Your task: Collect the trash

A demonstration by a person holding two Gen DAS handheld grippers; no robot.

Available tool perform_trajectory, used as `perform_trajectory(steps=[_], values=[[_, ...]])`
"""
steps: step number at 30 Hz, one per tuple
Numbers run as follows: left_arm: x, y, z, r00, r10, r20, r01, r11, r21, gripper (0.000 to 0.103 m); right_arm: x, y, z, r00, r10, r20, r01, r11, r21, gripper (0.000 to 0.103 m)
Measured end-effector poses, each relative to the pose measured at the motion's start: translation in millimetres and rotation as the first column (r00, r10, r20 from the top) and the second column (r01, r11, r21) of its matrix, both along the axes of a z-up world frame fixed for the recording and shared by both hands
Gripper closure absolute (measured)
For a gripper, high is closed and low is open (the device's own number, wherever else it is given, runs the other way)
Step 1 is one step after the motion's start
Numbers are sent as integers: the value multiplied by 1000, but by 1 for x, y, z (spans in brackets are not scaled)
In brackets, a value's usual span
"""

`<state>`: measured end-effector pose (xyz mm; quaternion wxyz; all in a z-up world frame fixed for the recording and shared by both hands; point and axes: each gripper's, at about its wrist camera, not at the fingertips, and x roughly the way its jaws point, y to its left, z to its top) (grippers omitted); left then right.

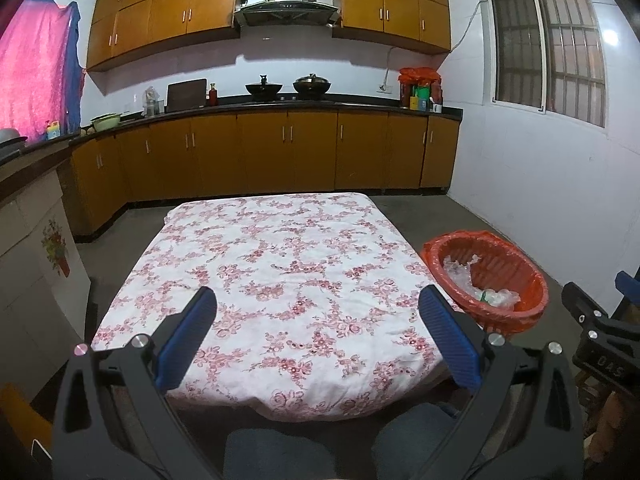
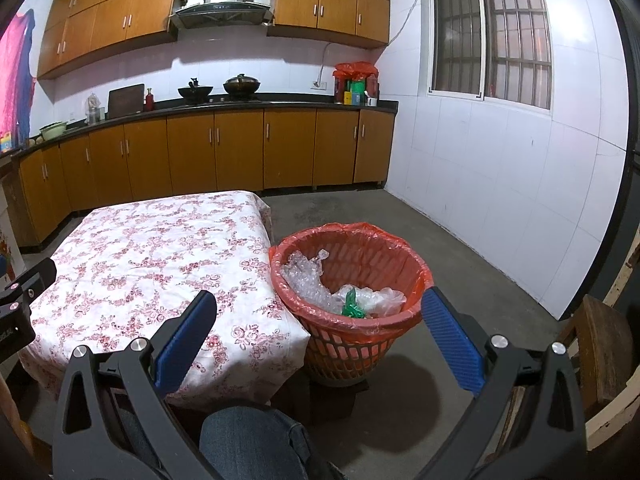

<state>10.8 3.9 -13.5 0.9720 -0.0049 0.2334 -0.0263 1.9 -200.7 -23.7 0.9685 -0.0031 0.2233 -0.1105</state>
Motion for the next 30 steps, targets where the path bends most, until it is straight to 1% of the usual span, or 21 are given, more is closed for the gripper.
perform_trajectory(steps=[30], values=[[-1,-2,0,1000,-16,4,16,1000,-9,4,-1,-1,-1,1000,-1,-2,1,1000,2,2]])
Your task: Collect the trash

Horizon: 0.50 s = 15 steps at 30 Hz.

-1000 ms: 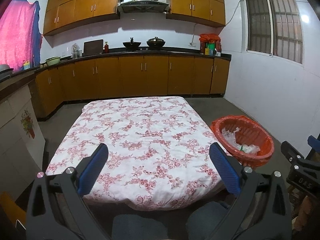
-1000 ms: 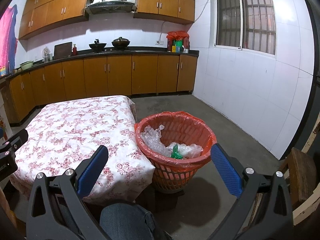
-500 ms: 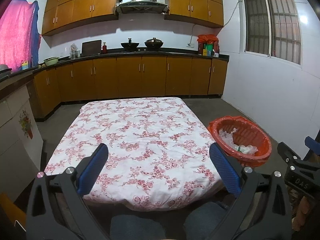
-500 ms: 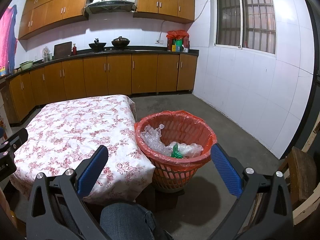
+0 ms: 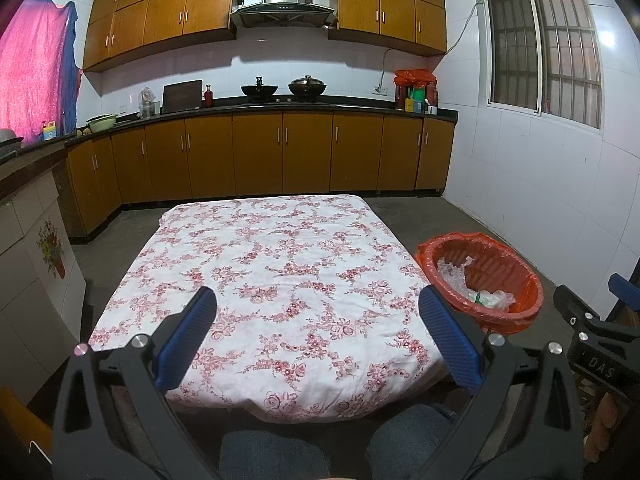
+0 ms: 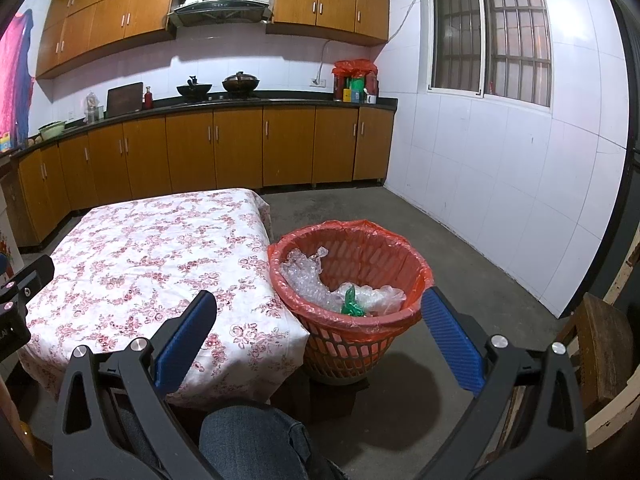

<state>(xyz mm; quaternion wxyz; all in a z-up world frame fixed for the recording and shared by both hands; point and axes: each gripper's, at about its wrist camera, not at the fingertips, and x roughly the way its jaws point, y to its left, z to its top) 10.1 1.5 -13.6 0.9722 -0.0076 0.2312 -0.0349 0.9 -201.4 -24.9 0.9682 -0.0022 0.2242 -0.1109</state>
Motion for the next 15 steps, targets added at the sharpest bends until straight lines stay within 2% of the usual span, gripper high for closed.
perform_trajectory(steps=[15], values=[[2,0,1,1000,-5,-2,5,1000,-2,4,-1,-1,-1,1000,-1,-3,1,1000,2,2]])
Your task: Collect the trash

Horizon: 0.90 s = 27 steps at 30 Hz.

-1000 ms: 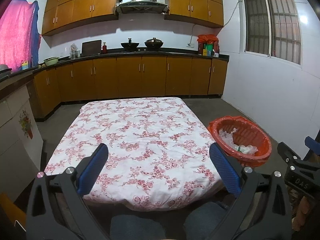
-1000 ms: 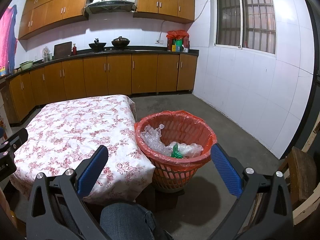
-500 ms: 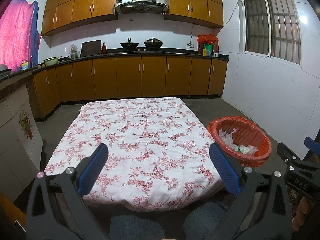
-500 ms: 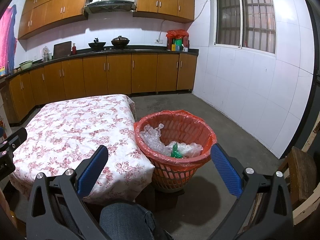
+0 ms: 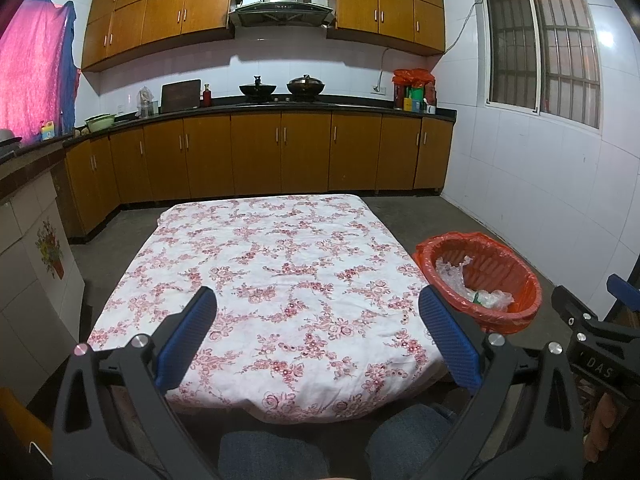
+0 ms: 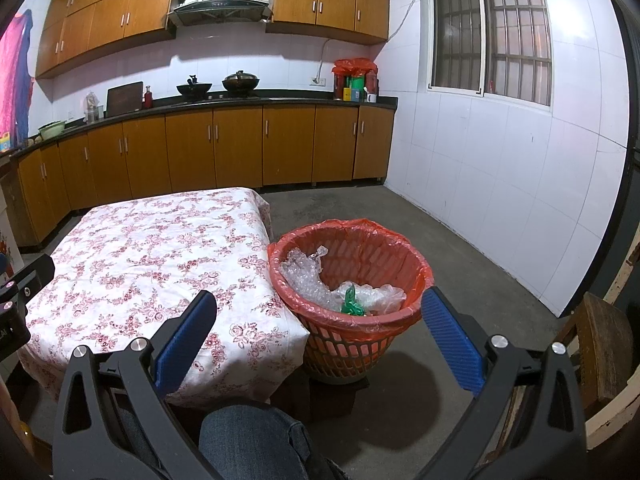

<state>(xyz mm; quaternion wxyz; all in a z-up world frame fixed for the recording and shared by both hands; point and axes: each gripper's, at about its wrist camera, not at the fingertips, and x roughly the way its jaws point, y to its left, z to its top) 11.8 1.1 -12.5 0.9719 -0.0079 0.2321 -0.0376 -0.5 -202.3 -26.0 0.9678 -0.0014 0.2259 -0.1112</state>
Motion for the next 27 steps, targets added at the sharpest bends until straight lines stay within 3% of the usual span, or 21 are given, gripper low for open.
perform_trajectory(steps=[27], values=[[1,1,-2,1000,-4,-6,4,1000,-4,4,0,-3,-1,1000,1,-5,-1,1000,1,2]])
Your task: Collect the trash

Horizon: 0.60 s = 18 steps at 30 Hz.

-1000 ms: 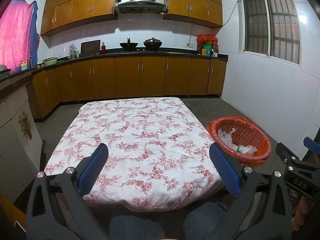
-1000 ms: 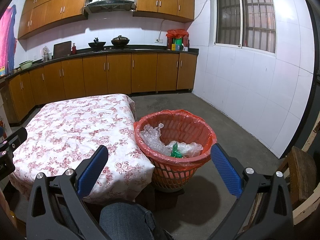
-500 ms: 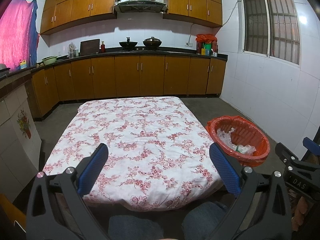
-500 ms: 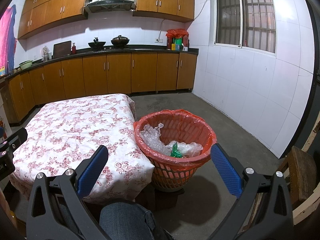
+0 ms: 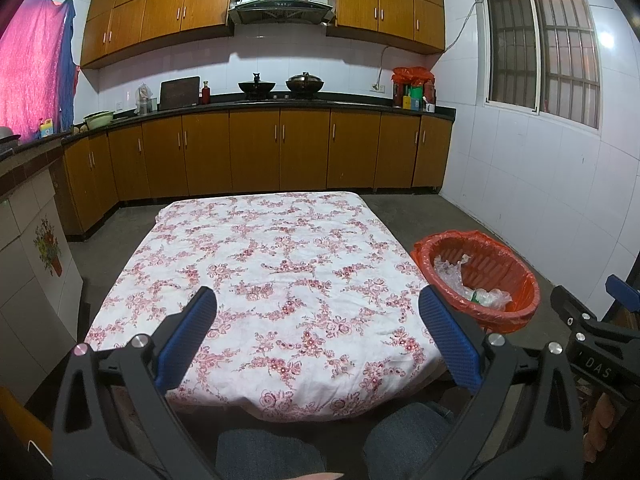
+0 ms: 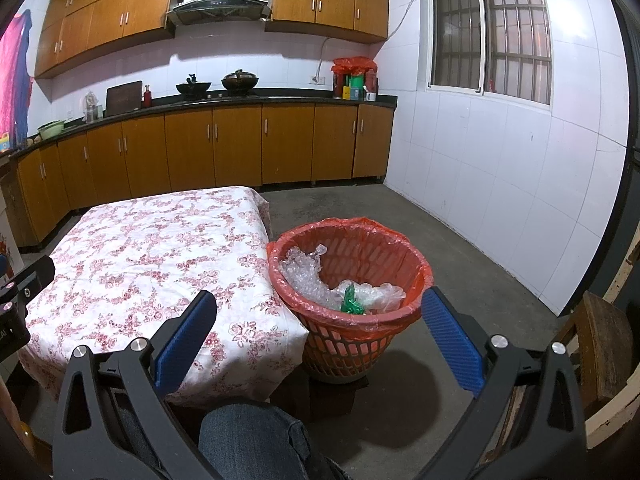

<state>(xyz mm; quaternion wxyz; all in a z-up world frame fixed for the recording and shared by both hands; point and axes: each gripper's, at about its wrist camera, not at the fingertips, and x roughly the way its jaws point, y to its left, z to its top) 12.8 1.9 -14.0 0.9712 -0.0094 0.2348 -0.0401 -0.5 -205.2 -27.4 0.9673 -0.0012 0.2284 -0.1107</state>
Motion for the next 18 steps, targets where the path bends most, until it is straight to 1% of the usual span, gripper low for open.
perform_trajectory(steps=[18], values=[[0,-1,0,1000,-1,-1,1,1000,2,4,0,-1,1,1000,0,-1,0,1000,1,2]])
